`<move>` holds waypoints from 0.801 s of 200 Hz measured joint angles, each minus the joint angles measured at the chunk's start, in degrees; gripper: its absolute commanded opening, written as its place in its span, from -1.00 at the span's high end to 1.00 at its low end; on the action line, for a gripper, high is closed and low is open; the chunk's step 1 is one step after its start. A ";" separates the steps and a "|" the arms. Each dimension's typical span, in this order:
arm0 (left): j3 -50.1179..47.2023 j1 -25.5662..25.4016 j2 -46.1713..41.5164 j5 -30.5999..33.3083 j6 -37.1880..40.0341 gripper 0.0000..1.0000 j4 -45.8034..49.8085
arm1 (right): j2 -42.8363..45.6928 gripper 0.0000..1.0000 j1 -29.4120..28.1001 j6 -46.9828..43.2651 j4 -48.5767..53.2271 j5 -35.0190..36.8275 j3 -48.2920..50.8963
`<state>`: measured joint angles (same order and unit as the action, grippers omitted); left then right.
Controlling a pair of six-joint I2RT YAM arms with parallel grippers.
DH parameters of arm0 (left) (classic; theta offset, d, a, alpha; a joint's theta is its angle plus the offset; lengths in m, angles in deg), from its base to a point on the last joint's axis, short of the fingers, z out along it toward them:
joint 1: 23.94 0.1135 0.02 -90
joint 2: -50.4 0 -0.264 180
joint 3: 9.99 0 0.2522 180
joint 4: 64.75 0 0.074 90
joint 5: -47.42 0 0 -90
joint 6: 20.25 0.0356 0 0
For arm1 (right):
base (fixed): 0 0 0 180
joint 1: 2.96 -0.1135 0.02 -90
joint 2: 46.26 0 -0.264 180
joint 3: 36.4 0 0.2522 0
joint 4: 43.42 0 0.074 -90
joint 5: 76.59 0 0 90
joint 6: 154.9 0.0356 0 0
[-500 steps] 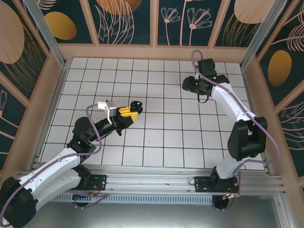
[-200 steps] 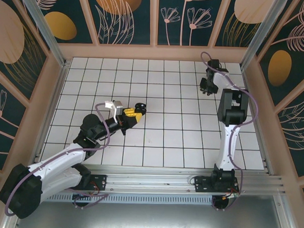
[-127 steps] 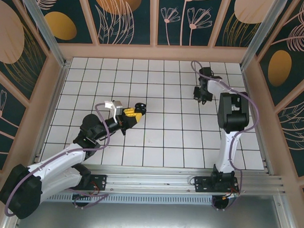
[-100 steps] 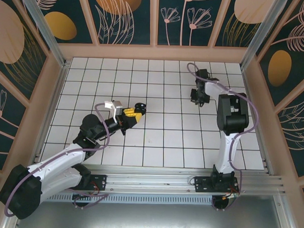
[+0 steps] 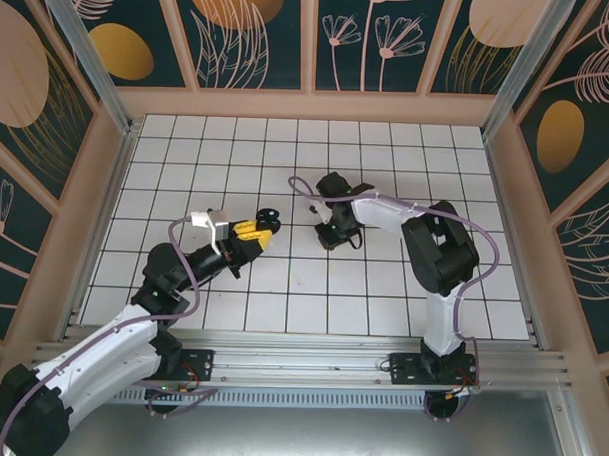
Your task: Insert the wireless bluetooth earbuds into the charging case
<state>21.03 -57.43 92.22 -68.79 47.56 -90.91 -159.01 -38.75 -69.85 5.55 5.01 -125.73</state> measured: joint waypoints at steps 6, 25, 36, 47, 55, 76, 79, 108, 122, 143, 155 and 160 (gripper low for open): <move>-0.37 0.00 -0.85 0.28 -0.04 1.00 0.39 | 0.02 0.58 -0.07 -0.28 0.20 -0.35 0.00; -1.20 0.00 -3.28 1.29 -0.13 1.00 1.97 | 0.63 0.50 -0.07 -0.07 1.60 -0.79 -0.22; -1.20 0.00 -4.35 1.68 0.02 1.00 3.34 | 1.20 0.47 -0.07 0.48 3.10 -0.72 -1.07; -1.14 0.00 -5.42 2.29 0.57 1.00 4.98 | 2.25 0.46 -0.07 1.79 3.98 -0.72 -2.19; -0.92 0.00 -5.92 2.73 1.14 1.00 6.34 | 3.54 0.47 -0.07 2.82 4.26 -0.70 -2.86; 0.42 0.00 -6.21 3.63 2.73 1.00 9.68 | 8.59 0.53 -0.07 7.48 3.98 -1.40 -2.64; 0.63 0.00 -6.21 3.80 2.99 1.00 10.05 | 9.49 0.55 -0.07 8.57 3.54 -1.66 -2.27; 1.25 0.00 -5.84 4.44 4.07 1.00 11.37 | 18.56 0.71 -1.25 19.26 -2.10 -3.56 6.14; 1.25 0.00 -4.96 4.44 4.15 1.00 11.41 | 20.04 0.75 -3.08 24.59 -4.44 -3.50 10.23; 1.25 0.00 -3.30 4.42 4.13 1.00 11.41 | 19.12 0.80 -6.58 30.71 -6.38 -2.10 13.44; 1.25 0.00 -2.60 4.39 4.11 1.00 11.41 | 18.01 0.84 -8.31 33.05 -6.97 -0.87 13.60; 1.25 0.00 -2.40 4.35 4.11 1.00 11.41 | 17.53 0.86 -8.94 33.88 -7.45 -0.31 13.60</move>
<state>22.27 -57.43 89.81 -64.44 51.67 -79.50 -141.48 -47.69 -35.97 -1.91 4.70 -112.14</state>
